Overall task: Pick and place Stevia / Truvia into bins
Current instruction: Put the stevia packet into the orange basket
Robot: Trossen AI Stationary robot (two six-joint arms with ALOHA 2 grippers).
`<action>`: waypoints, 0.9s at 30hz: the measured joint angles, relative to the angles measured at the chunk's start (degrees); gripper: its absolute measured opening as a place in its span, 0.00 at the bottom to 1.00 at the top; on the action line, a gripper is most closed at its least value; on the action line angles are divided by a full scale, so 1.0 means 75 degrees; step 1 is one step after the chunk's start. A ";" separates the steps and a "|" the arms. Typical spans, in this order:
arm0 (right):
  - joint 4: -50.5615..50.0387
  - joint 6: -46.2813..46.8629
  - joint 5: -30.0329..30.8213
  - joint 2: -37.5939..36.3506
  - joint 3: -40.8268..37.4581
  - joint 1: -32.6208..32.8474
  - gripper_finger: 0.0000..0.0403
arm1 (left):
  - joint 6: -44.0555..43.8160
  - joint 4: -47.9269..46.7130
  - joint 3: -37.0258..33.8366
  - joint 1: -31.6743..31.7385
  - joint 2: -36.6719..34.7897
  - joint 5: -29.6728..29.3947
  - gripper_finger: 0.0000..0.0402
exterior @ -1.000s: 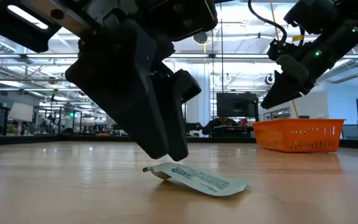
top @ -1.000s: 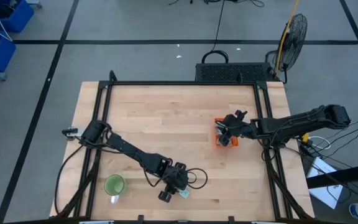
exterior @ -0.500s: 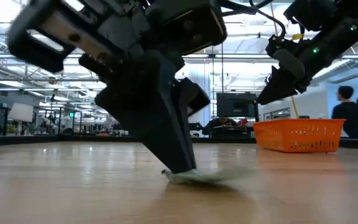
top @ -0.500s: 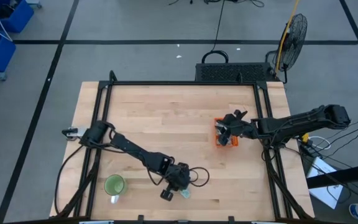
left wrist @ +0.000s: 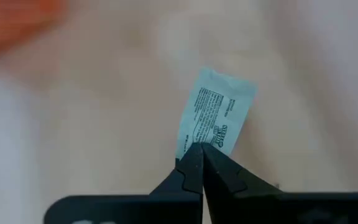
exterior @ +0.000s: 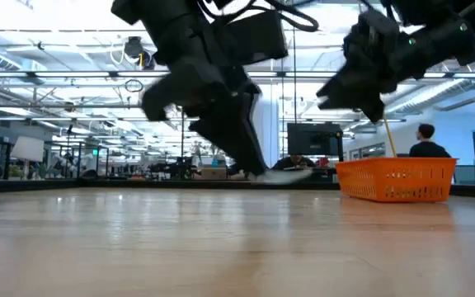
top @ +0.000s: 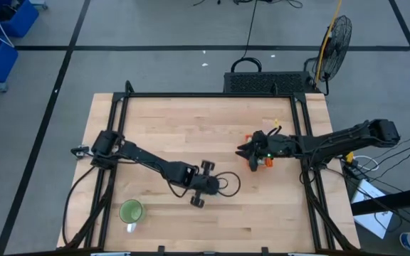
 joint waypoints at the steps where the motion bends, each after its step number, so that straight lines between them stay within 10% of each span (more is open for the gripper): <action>1: 0.0053 0.0141 0.0002 0.0065 -0.0081 0.0014 0.31 | -0.0012 -0.0097 0.0003 0.0018 -0.0076 -0.0563 0.01; 14: 0.1806 0.0865 -0.0350 0.1197 -0.0390 -0.0390 0.31 | -0.0537 0.0670 0.0000 0.0058 -0.0239 -0.5074 0.01; 27: 0.3190 0.0937 -0.0373 0.2210 -0.0383 -0.0379 0.30 | -0.0952 0.1655 0.0003 0.0406 -0.0247 -0.5314 0.01</action>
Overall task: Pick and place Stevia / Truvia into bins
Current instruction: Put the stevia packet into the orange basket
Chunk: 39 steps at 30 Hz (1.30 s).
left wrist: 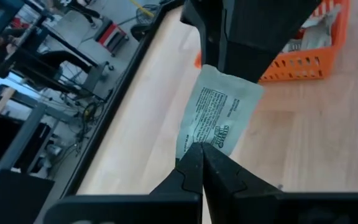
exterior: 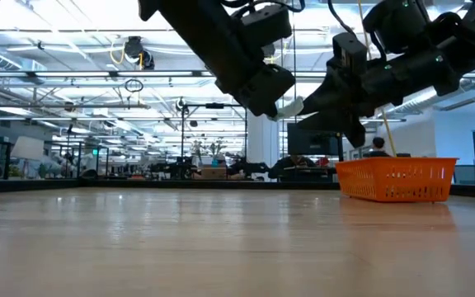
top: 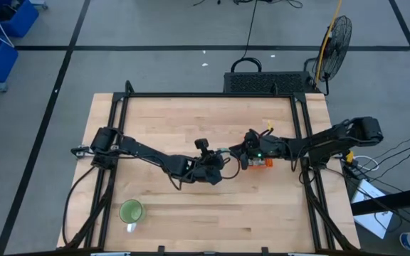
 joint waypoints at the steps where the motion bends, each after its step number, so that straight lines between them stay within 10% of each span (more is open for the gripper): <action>1: -0.0004 0.0000 0.0000 0.0014 0.0000 0.0000 0.30 | -0.0032 -0.0062 0.0000 0.0023 0.0000 0.0056 0.01; 39: 0.0099 -0.0222 0.0044 0.0012 0.0000 0.0003 0.20 | -0.0224 0.0760 0.0000 0.0225 0.0000 0.0697 0.01</action>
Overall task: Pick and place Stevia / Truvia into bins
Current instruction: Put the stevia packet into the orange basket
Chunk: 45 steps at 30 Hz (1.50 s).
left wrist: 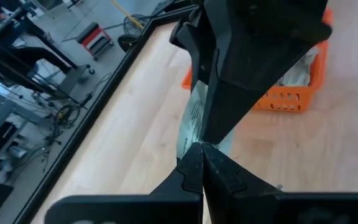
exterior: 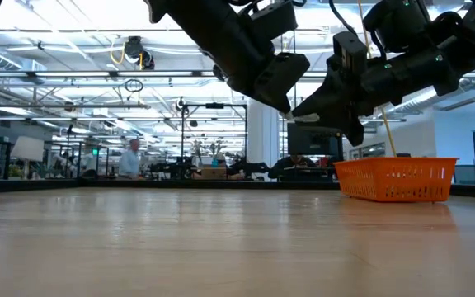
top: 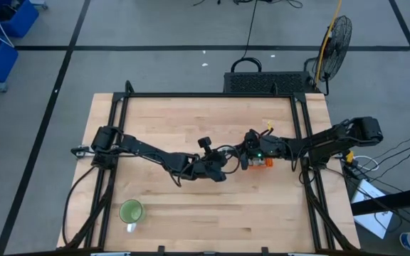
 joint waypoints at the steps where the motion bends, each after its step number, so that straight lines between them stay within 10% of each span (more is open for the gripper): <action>1: -0.0002 -0.0046 0.0000 0.0000 0.0000 0.0000 0.17 | -0.0002 0.0028 0.0000 0.0012 0.0000 0.0043 0.01; 6: -0.0021 -0.0278 -0.0009 0.0000 0.0000 0.0000 0.02 | -0.0006 0.0082 0.0000 0.0089 0.0000 0.0259 0.03; 19: -0.0759 -0.0954 0.0966 -0.0013 0.0000 -0.0020 0.00 | 0.0010 0.0017 0.0000 0.0219 0.0000 0.0271 0.11; 36: -0.7582 -0.0118 0.3345 -0.4403 -0.0006 0.0868 0.00 | -0.0439 -0.2141 0.0003 0.0149 -0.0816 0.0257 0.12; 45: -0.8116 0.1313 0.3394 -0.4263 -0.0003 0.1102 0.04 | -0.0769 -0.3364 0.0003 0.0151 -0.1882 0.0224 0.12</action>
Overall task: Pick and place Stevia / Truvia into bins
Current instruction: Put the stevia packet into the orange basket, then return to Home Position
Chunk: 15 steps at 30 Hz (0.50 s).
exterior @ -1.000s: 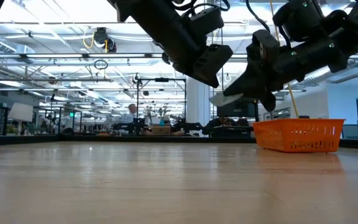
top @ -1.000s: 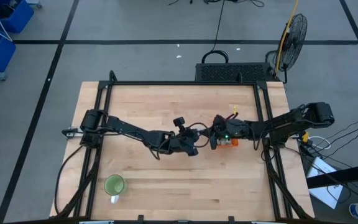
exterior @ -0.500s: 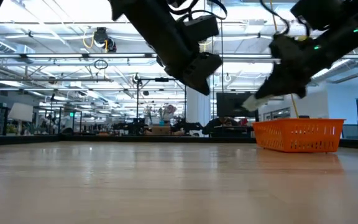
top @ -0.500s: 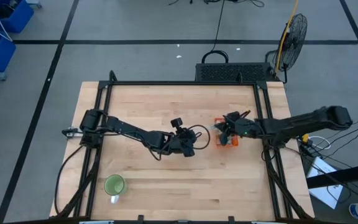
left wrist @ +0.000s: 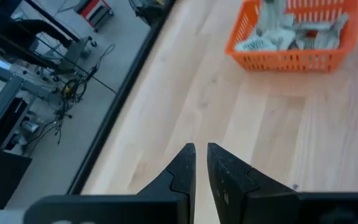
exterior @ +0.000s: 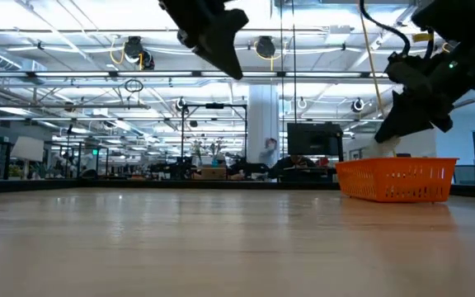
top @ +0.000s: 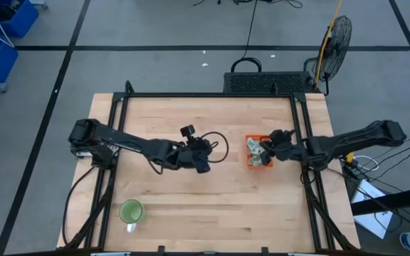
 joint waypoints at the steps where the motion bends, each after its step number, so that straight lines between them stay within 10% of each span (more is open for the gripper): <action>1: -0.0038 0.0048 -0.0002 0.0089 0.0000 0.0000 0.06 | 0.0000 -0.0012 0.0000 0.0002 -0.0069 -0.0015 0.12; 15: 0.0968 -0.1933 -0.0308 0.0044 0.0076 0.0000 0.18 | -0.0405 -0.2448 -0.0001 0.0029 -0.0657 -0.0308 0.12</action>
